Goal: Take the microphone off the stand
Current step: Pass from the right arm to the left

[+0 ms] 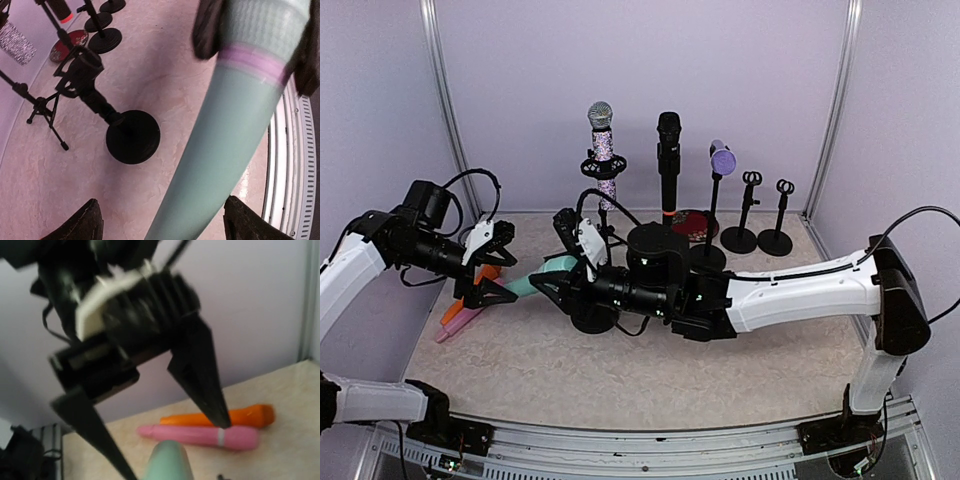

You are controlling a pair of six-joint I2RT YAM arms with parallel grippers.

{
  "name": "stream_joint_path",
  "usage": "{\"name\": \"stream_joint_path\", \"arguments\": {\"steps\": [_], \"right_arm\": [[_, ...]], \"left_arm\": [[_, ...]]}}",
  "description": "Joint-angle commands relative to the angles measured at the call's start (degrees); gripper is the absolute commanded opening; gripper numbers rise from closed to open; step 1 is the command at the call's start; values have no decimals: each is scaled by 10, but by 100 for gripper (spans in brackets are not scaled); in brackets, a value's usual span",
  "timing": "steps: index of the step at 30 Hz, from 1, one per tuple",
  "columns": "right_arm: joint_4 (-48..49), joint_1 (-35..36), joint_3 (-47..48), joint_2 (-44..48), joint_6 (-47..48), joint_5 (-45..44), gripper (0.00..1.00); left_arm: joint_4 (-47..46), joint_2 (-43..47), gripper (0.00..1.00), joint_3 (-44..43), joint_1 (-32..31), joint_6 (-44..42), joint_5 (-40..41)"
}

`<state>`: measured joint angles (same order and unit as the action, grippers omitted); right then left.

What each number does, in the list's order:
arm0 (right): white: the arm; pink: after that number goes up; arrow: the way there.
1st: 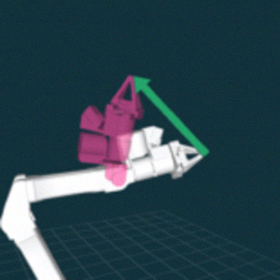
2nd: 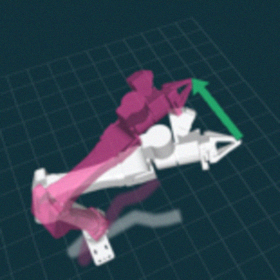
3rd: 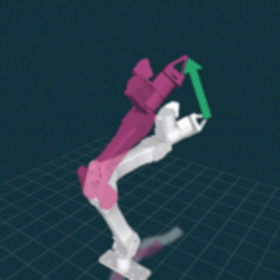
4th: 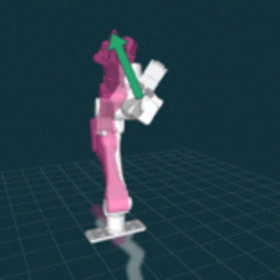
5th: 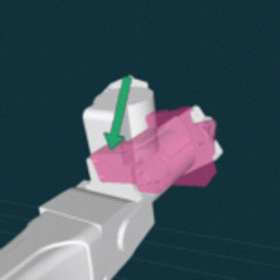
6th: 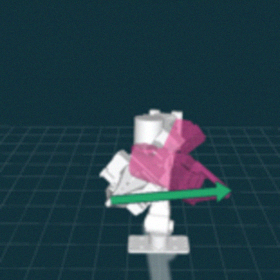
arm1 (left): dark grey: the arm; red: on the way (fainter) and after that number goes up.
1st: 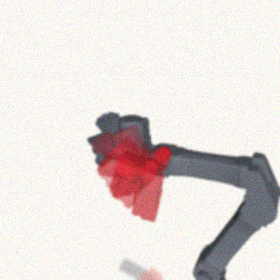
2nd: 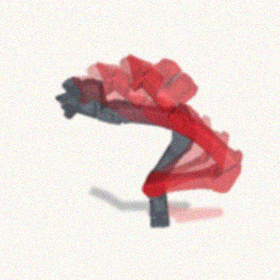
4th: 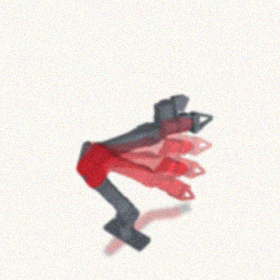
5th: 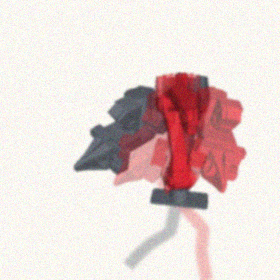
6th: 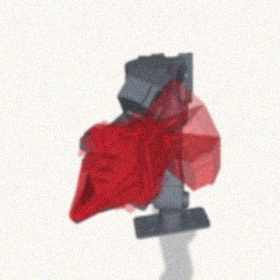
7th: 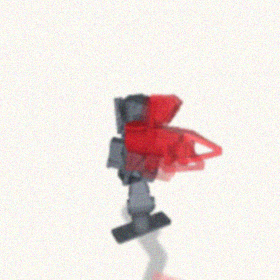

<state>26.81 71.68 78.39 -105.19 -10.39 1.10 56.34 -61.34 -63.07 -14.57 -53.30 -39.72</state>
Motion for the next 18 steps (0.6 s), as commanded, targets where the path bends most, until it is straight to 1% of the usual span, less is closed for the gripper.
{"name": "stream_joint_path", "arguments": {"steps": [1, 5, 9, 11, 12, 13, 15, 16, 17, 18], "right_arm": [[21, -9, 49, -41, -35, 69, 0], [20, -10, 90, -76, -47, 96, 0], [34, -11, 97, -86, -55, 102, 0], [37, -13, 96, -87, -57, 103, 0], [37, -15, 93, -86, -58, 102, 2], [40, -17, 88, -85, -61, 98, 12], [49, -21, 70, -75, -65, 86, 39], [58, -24, 56, -67, -66, 77, 50], [68, -27, 37, -56, -67, 69, 60], [80, -32, 19, -42, -67, 62, 66]], "left_arm": [[25, 3, 76, 1, -31, -9, -13], [7, -1, 63, 7, -40, 13, -8], [16, -10, 54, 10, -41, 11, -8], [19, -12, 44, 15, -41, 7, -8], [18, -13, 37, 18, -41, 6, -5], [16, -14, 28, 19, -41, 6, 2], [9, -16, 10, 27, -40, 8, 22], [2, -16, 4, 33, -38, 10, 37], [-5, -15, 3, 42, -34, 11, 51], [-16, -14, 3, 52, -27, 11, 68]]}}
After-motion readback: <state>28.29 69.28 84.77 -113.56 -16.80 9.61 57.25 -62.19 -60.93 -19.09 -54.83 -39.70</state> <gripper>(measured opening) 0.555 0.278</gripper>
